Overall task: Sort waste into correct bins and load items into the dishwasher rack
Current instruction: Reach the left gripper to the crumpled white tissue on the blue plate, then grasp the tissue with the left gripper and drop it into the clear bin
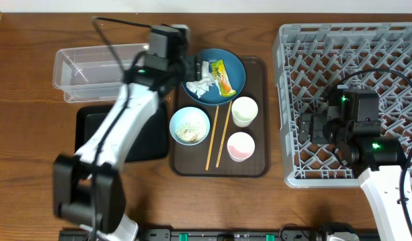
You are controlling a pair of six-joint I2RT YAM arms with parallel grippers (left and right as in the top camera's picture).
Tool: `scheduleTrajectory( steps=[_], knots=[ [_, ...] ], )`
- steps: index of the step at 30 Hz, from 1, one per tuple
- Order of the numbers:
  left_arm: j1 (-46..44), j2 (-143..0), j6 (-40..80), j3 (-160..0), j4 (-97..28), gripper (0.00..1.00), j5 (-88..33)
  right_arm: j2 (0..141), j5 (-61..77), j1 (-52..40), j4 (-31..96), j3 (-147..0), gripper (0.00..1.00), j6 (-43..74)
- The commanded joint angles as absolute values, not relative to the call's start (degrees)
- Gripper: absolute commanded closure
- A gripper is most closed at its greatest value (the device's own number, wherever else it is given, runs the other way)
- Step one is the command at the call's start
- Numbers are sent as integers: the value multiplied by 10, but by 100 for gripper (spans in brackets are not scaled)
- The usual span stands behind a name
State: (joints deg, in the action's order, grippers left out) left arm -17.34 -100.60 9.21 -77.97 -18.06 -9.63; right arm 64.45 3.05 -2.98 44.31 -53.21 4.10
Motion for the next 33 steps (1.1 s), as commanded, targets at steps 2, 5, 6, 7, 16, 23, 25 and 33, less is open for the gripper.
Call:
scheduleTrajectory(
  steps=[2,5,6,7,16,23,25,33],
  knots=[
    [-194,-1064,97,-791,-161,23,-77,644,34,-34,444,-544,1,47],
    [-202,-1092,98,-791,-163,24,-77,644,34,-34,444,-544,1,47],
    [-205,-1101,97,-791,-164,24,-77,644,34,-34,444,-544,1,47],
    [-207,-1107,97,-791,-164,24,-77,644,34,-34,444,-544,1,47],
    [-210,-1138,97,-790,-179,29,-59,644,34,-34,444,-544,1,47],
    [-210,-1151,97,-790,-194,38,-49,644,34,-34,444,-544,1,47],
    [-210,-1152,97,-789,-196,43,-49,644,34,-34,444,-544,1,47],
    [-210,-1150,98,-790,-196,87,-49,644,34,-34,444,-544,1,47]
  ],
)
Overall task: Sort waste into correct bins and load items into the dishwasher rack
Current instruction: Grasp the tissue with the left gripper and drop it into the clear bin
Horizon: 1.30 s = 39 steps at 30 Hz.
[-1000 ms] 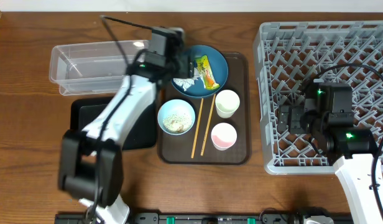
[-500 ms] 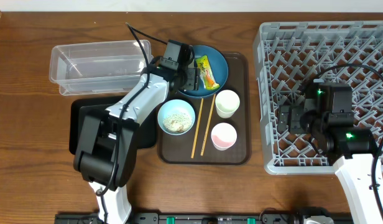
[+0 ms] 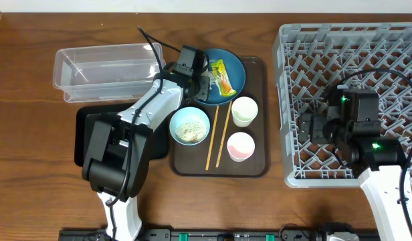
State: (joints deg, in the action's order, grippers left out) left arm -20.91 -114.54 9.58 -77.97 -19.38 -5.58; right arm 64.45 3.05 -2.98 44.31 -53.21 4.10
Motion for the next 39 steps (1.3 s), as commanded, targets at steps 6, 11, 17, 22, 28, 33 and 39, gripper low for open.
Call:
scheduleTrajectory(
  steps=[6,11,17,22,28,33,39],
  knots=[
    [-206,-1113,97,-790,-196,94,-49,644,34,-34,444,-544,1,47],
    [-184,-1046,97,-790,-209,94,-48,644,34,-34,444,-544,1,47],
    [-128,-969,97,-790,-209,94,-47,644,32,-34,444,-544,1,46],
    [-72,-945,97,-790,-209,94,-23,644,32,-34,444,-544,1,46],
    [-22,-952,97,-790,-231,93,-23,644,32,-34,444,-544,1,46],
    [-13,-964,97,-790,-240,66,-23,644,32,-34,444,-544,1,47],
    [-27,-964,98,-790,-228,53,-38,644,32,-34,444,-544,1,47]
  ],
)
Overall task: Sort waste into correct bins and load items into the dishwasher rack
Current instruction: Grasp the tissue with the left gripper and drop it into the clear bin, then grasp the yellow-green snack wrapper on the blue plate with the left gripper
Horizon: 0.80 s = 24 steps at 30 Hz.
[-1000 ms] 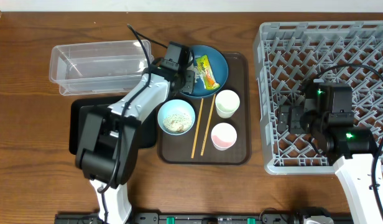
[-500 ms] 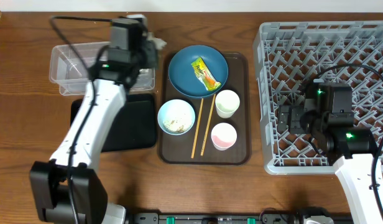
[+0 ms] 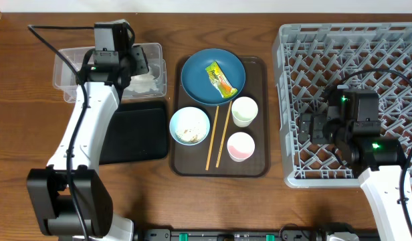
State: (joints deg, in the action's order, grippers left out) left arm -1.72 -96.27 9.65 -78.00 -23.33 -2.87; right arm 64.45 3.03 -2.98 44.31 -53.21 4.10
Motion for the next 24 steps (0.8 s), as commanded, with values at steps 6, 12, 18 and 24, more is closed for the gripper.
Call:
scheduleTrajectory(
  steps=[6,12,18,24],
  knots=[
    [-78,-968,98,-790,-205,44,-71,644,32,-34,444,-544,1,47],
    [-152,-998,98,-790,-158,35,-71,644,32,-34,444,-544,1,47],
    [-206,-1062,169,-790,-97,27,-70,644,32,-34,444,-544,1,47],
    [-224,-1117,248,-801,-81,20,-70,644,33,-34,444,-544,1,47]
  ],
)
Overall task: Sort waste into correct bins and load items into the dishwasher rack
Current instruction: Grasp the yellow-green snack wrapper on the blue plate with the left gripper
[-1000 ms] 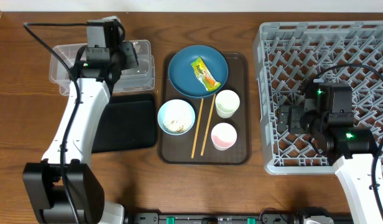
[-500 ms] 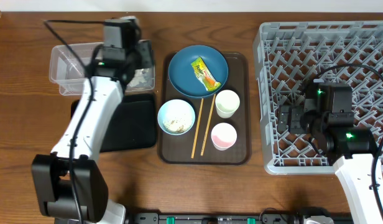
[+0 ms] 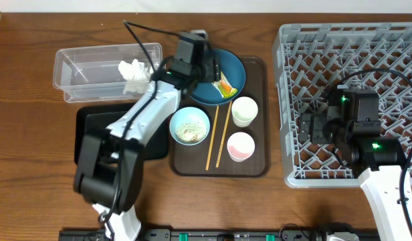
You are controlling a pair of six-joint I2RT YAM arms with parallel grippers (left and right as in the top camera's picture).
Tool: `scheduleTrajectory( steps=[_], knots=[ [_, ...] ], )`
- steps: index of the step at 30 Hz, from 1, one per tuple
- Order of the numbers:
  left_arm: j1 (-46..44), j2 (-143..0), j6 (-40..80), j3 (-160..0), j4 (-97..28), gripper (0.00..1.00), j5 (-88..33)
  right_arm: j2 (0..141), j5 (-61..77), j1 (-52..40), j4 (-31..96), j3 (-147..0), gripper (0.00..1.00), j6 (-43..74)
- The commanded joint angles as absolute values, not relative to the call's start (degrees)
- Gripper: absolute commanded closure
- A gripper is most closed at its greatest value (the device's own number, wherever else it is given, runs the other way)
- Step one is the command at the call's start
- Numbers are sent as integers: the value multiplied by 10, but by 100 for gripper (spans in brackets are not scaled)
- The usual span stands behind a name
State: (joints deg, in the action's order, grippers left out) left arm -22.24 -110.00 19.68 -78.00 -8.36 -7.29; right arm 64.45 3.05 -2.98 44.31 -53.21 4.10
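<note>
A crumpled white tissue (image 3: 132,69) lies in the clear plastic bin (image 3: 79,80) at the back left. A yellow-orange snack wrapper (image 3: 227,86) lies on the blue plate (image 3: 234,67) on the brown tray (image 3: 259,164). My left gripper (image 3: 215,69) hovers over the plate just left of the wrapper, open and holding nothing. A light blue bowl (image 3: 190,125) with food scraps, wooden chopsticks (image 3: 215,139), a pale cup (image 3: 245,111) and a pink cup (image 3: 240,146) sit on the tray. My right gripper (image 3: 307,128) hangs over the grey dishwasher rack (image 3: 346,53); its jaws are unclear.
A black bin (image 3: 92,130) sits in front of the clear one, partly under my left arm. The rack fills the right side of the table. Cables trail from both arms.
My left gripper has moved from above the clear bin to above the blue plate, beside the wrapper. The tissue now lies loose in the clear bin. The right arm has not moved.
My left gripper was at the tissue on the blue plate, and was still there a second later. Then it was over the clear bin with the tissue, and the plate held only the wrapper. Now the tissue rests in that bin and the gripper is over the plate again.
</note>
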Motion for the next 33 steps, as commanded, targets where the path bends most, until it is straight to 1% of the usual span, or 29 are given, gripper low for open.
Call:
scheduleTrajectory(
  steps=[1,6,24,33],
  knots=[
    [-225,-1124,248,-804,-81,18,-68,644,33,-34,444,-544,1,47],
    [-226,-1150,281,-816,-93,15,-43,644,32,-34,444,-544,1,47],
    [-258,-1221,284,-816,-33,14,-34,644,32,-34,444,-544,1,47],
    [-274,-1253,284,-816,-38,14,-34,644,32,-34,444,-544,1,47]
  ],
)
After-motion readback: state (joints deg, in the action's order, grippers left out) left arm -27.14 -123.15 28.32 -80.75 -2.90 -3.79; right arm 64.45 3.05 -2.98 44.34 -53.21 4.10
